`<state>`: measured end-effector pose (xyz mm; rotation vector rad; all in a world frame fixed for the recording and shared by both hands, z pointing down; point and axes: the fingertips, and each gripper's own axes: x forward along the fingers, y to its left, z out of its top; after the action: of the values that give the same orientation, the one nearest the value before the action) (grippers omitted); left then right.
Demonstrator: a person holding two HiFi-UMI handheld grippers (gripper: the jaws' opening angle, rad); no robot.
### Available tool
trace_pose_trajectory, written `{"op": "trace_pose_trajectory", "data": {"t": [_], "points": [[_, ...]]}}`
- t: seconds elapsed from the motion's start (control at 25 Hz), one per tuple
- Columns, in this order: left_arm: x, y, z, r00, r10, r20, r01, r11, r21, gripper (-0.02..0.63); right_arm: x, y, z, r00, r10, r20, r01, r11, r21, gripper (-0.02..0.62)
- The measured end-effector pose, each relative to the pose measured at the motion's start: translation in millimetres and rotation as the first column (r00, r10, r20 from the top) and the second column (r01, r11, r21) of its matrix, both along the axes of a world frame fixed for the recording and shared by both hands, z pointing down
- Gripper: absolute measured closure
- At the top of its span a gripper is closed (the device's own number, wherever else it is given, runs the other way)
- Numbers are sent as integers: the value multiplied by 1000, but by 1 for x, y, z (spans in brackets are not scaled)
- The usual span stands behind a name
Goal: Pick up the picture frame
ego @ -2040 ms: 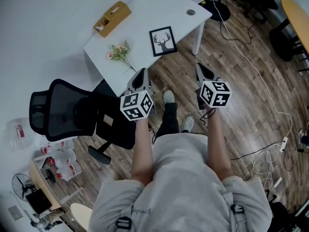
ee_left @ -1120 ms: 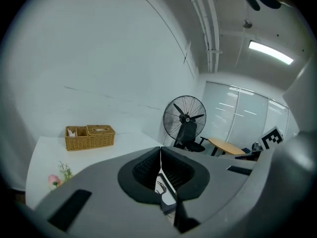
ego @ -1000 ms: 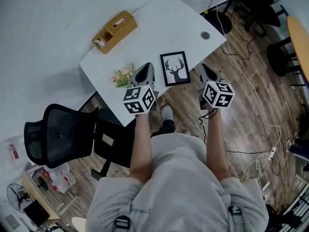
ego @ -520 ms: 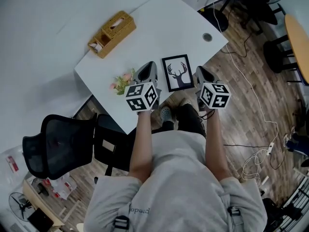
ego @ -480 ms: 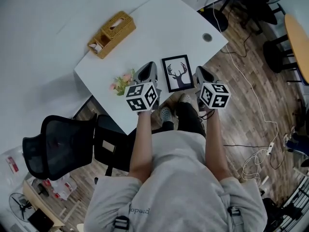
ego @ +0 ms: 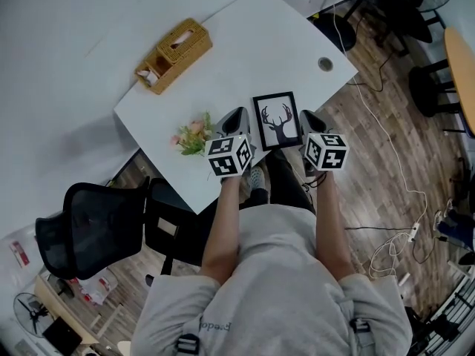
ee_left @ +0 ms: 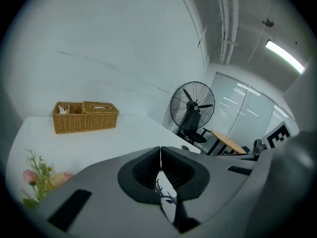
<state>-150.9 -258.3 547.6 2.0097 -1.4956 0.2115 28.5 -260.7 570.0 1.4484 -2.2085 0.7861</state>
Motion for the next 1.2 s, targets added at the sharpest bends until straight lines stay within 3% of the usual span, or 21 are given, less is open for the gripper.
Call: {"op": "trace_pose_trajectory", "data": {"t": [0.2, 0.68, 0.96, 1.0, 1.08, 1.2], "points": [[4, -1, 25, 999, -37, 7, 37, 998, -52, 580, 7, 2, 18, 999, -4, -45, 2, 999, -33, 571], [39, 10, 66, 998, 11, 62, -2, 990, -143, 578, 5, 2, 52, 999, -40, -22, 38, 995, -97, 565], [48, 14, 86, 995, 30, 94, -11, 981, -194, 577, 3, 10, 71, 997, -70, -25, 65, 986, -154, 479], [50, 14, 89, 995, 38, 97, -18, 979, -201, 565, 5, 10, 74, 997, -67, -25, 62, 985, -161, 471], [52, 14, 93, 994, 49, 102, -26, 976, -215, 478, 6, 11, 79, 998, -63, -24, 58, 983, -175, 454], [53, 11, 101, 992, 40, 116, -12, 972, -236, 474, 8, 10, 85, 997, -64, -30, 57, 980, -193, 450]]}}
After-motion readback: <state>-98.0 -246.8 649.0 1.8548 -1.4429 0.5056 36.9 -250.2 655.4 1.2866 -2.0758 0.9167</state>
